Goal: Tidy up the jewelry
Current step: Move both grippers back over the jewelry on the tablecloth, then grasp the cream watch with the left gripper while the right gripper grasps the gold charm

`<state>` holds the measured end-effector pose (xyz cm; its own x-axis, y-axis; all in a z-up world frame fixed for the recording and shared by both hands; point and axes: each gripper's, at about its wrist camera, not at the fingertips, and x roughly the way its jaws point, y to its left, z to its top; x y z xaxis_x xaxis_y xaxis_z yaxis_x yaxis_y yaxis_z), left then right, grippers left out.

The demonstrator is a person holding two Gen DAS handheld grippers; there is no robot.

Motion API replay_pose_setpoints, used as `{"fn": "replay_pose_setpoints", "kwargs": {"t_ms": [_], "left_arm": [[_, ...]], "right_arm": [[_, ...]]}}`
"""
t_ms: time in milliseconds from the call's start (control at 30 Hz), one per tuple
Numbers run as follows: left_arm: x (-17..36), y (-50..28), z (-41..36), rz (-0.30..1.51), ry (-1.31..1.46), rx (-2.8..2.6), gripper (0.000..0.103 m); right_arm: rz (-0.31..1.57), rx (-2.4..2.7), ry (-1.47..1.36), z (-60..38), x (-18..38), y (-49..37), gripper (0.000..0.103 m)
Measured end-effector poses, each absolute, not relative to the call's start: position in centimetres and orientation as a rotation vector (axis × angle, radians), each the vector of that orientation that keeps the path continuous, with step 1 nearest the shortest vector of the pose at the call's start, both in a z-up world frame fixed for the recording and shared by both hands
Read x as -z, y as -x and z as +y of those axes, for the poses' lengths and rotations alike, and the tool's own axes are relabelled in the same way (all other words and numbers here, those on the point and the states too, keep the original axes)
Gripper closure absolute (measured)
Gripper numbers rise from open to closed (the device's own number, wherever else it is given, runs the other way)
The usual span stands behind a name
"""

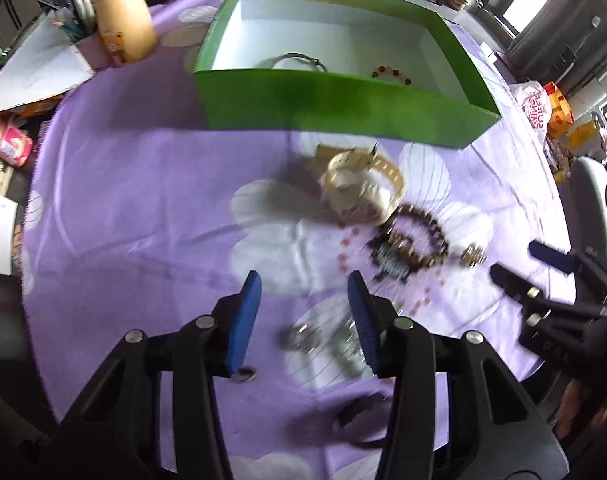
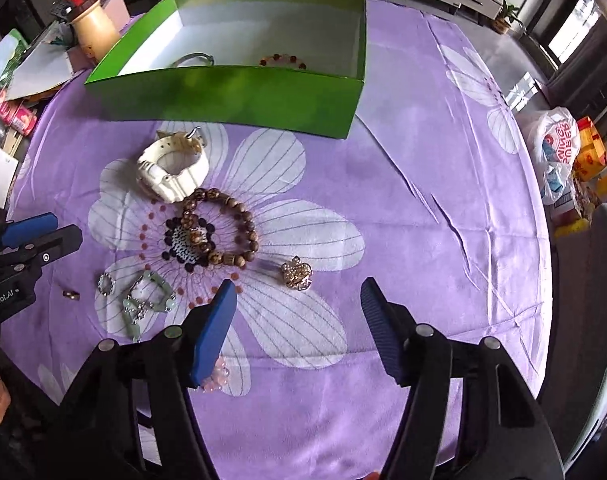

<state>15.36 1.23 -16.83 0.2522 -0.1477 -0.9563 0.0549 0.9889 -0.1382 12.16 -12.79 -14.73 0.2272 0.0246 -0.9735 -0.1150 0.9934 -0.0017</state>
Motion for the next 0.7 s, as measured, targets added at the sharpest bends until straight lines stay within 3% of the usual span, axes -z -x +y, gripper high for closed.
{"fn": "replay_pose_setpoints", "kwargs": {"t_ms": [200, 267, 367, 700], "left_arm": [[18.1, -20.6, -0.8, 1.378, 0.116, 0.080, 0.057], [18.5, -21.7, -1.1, 1.390, 0.121, 0.069, 0.053], [18.3, -23.0, -1.5, 1.403, 0.129, 0.070, 0.060], [19.9, -24.5, -2.6, 1.446, 0.156, 0.077, 0.056]], "right_arm": [[1.357, -0.077, 0.041, -13.3, 15.6, -13.2, 0.038], [1.357, -0.077, 0.039, -13.3, 15.7, -13.6, 0.038], [1.362, -0.081, 0.031, -13.3, 15.8, -14.0, 0.038], [1.371, -0.070, 0.017, -13.8, 16.4, -14.9, 0.038]]}}
